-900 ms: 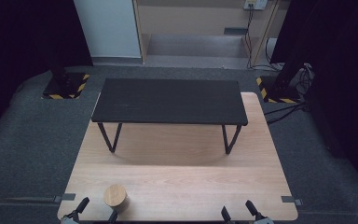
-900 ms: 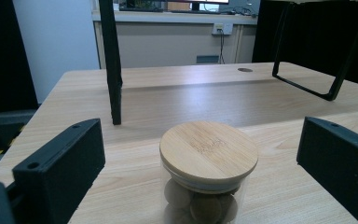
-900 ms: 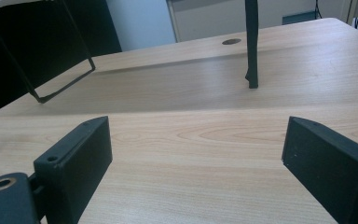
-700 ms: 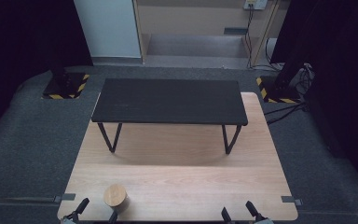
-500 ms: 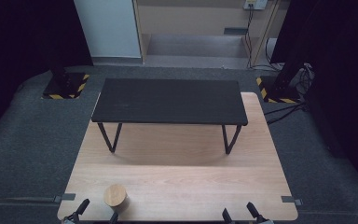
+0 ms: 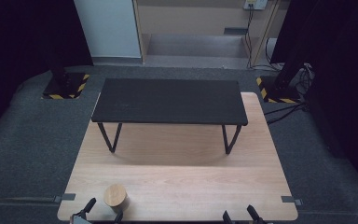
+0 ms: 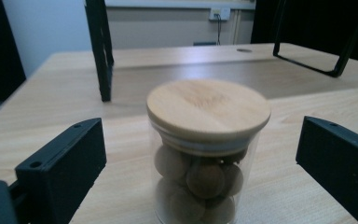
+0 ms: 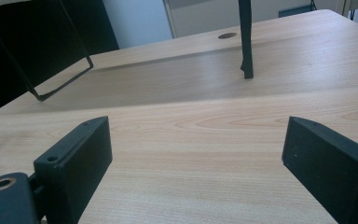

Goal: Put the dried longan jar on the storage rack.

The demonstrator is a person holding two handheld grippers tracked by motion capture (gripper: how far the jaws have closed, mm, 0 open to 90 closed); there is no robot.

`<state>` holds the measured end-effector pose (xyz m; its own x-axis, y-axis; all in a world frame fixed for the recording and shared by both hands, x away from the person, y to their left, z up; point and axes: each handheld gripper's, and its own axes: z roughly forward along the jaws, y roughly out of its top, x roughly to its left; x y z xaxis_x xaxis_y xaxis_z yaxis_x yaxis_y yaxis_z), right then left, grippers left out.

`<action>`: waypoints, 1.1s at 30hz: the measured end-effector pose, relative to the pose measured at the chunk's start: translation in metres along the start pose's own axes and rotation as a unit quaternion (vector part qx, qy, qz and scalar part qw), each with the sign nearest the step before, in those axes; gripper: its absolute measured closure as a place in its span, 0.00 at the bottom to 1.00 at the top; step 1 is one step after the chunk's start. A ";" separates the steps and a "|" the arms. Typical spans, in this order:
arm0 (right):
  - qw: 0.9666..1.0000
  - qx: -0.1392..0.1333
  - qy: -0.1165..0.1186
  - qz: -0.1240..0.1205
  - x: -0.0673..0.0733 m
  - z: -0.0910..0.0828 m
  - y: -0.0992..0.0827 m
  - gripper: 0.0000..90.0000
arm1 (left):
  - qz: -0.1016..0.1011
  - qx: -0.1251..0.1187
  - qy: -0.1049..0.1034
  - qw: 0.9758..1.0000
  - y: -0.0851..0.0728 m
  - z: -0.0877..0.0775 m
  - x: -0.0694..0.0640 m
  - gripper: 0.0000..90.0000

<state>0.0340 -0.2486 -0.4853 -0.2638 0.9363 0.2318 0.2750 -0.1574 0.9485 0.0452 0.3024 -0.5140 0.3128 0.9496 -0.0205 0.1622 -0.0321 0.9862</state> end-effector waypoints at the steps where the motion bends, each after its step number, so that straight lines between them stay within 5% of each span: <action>1: 1.000 0.001 0.000 0.000 0.000 0.000 0.000 0.09 | 0.002 0.004 -0.001 1.000 -0.001 0.003 0.000 0.00; 19: 1.000 0.009 -0.007 0.005 -0.004 0.003 -0.002 0.09 | 0.016 0.027 -0.014 0.999 -0.006 0.032 0.003 0.09; 25: 1.000 0.011 -0.007 0.005 -0.005 0.006 -0.001 0.09 | 0.003 0.023 -0.021 1.000 -0.008 0.032 0.009 0.26; 33: 1.000 0.010 -0.005 0.004 -0.003 0.008 0.000 0.10 | -0.001 0.038 -0.035 0.999 0.019 0.026 0.017 0.27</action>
<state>0.0424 -0.2492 -0.4879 -0.2526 0.9378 0.2381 0.2957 -0.1595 0.9419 0.0775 0.3094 -0.4999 0.3766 0.9256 -0.0372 0.2335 -0.0560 0.9707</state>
